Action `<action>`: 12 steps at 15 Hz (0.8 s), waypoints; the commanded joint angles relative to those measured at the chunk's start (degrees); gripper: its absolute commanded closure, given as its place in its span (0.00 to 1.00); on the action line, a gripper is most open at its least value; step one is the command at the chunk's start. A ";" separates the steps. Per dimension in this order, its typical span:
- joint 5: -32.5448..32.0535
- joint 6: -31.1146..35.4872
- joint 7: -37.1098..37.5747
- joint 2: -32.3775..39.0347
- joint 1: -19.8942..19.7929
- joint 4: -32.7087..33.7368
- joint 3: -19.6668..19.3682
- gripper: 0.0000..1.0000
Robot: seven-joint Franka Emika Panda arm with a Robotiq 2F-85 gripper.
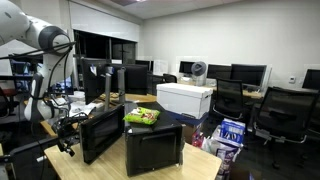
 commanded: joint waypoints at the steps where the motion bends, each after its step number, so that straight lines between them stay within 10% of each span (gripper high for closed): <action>1: 6.87 4.02 -11.35 -8.94 -4.08 -5.57 3.89 0.00; 8: 27.22 6.29 -36.14 -17.65 -15.05 -3.43 10.95 0.00; 12: 49.14 3.84 -54.27 -26.18 -12.11 1.01 5.00 0.00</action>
